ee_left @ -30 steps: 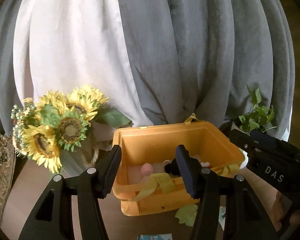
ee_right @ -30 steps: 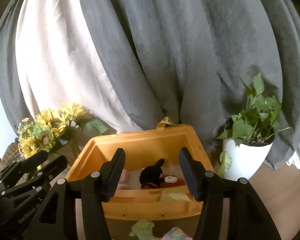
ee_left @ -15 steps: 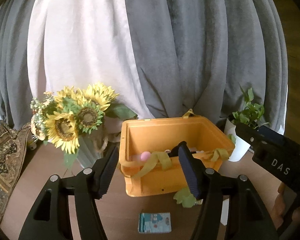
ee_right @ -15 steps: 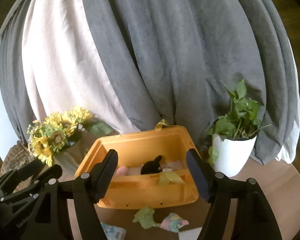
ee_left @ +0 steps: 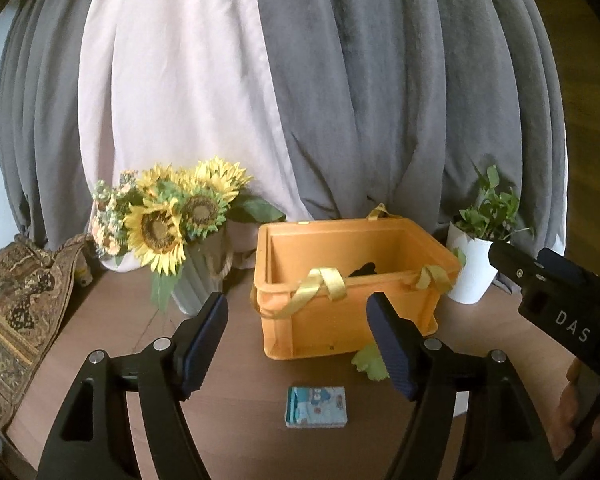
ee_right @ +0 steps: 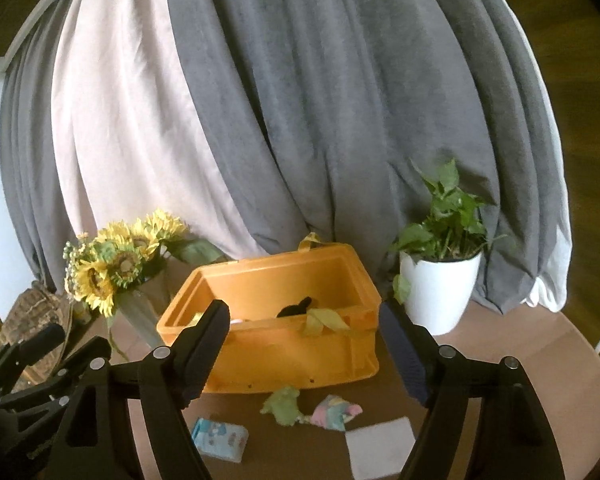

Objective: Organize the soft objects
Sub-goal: 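Withdraw both tools from the crate toward the remaining items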

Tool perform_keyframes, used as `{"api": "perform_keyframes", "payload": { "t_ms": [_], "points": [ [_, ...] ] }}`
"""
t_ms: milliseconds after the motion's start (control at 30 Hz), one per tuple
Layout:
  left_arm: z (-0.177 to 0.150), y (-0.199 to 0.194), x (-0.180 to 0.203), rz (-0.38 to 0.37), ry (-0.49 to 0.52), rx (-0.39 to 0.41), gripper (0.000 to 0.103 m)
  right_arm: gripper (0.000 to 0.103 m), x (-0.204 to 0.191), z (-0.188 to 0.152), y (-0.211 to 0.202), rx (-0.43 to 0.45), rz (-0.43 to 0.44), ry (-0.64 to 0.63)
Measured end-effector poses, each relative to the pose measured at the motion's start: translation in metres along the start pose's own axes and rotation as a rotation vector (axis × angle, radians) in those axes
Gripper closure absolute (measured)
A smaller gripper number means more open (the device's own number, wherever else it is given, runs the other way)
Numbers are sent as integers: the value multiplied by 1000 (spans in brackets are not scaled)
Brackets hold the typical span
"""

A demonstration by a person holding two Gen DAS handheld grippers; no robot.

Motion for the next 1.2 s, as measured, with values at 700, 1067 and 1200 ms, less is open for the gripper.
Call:
{"api": "perform_keyframes", "payload": {
  "t_ms": [700, 1067, 1200],
  "points": [
    [-56, -4, 11, -32, 17, -106, 31, 25, 21, -59, -21, -102, -76, 10],
    [-81, 16, 15, -26, 27, -178, 31, 25, 32, -84, -10, -170, -107, 27],
    [-90, 27, 18, -30, 28, -207, 31, 25, 37, -95, -1, -200, -116, 37]
  ]
}}
Point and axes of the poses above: each gripper's, at about its wrist camera, not at the fingertips, and y roughly the way its jaws point, x to its right, z to its top, the point moved 2 cm from there along y, roughly the way its jaws point, and after that the axes turned 2 degrees about x, right-handed, at the moved point
